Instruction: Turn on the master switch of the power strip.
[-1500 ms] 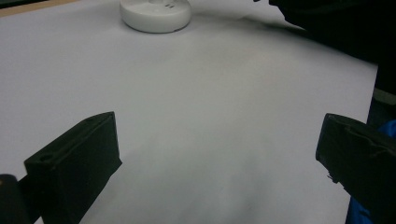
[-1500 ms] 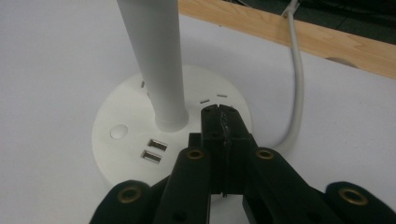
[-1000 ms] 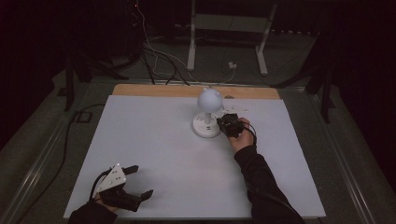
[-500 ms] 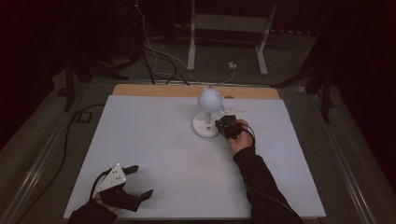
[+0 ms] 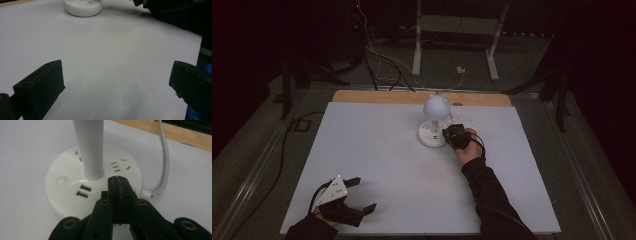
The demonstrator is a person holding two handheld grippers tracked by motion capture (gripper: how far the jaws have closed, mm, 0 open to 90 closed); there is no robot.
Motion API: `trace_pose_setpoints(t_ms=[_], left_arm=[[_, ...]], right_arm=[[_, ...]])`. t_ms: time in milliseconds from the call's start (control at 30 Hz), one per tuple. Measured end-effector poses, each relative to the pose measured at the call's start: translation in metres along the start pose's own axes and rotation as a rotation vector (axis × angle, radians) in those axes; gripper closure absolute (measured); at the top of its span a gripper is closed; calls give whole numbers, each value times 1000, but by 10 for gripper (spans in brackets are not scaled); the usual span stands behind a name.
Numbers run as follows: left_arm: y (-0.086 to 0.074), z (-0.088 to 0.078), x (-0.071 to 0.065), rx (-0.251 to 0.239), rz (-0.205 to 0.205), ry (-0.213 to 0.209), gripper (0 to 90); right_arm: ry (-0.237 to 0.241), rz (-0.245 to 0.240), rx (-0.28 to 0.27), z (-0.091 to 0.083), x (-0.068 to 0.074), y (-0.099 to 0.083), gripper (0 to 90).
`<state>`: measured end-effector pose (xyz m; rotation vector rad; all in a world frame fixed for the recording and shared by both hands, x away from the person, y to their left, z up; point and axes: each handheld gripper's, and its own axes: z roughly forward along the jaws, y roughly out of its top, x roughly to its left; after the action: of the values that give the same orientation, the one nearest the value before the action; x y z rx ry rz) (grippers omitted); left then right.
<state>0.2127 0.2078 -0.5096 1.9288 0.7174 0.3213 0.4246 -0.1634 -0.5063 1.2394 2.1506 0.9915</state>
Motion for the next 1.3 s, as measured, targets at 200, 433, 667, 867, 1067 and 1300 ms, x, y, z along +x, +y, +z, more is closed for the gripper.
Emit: trace_pose_setpoints(t_ms=[200, 433, 667, 867, 1067, 1300], left_arm=[[0, 0, 0, 2, -1, 0, 2], [0, 1, -1, 1, 1, -1, 2], [0, 1, -1, 1, 1, -2, 2], [0, 1, -1, 1, 1, -2, 2], [0, -1, -1, -2, 0, 0, 2], [0, 0, -2, -1, 3, -2, 2]], right_arm=[[-7, -6, -12, 1, 1, -3, 900], [-12, -18, -5, 1, 2, -2, 900], [-14, -1, -5, 2, 2, -2, 900], [-28, -16, 2, 5, 5, 0, 900], [-31, -23, 0, 5, 5, 0, 900], [-58, -63, 20, 6, 7, 2, 900]])
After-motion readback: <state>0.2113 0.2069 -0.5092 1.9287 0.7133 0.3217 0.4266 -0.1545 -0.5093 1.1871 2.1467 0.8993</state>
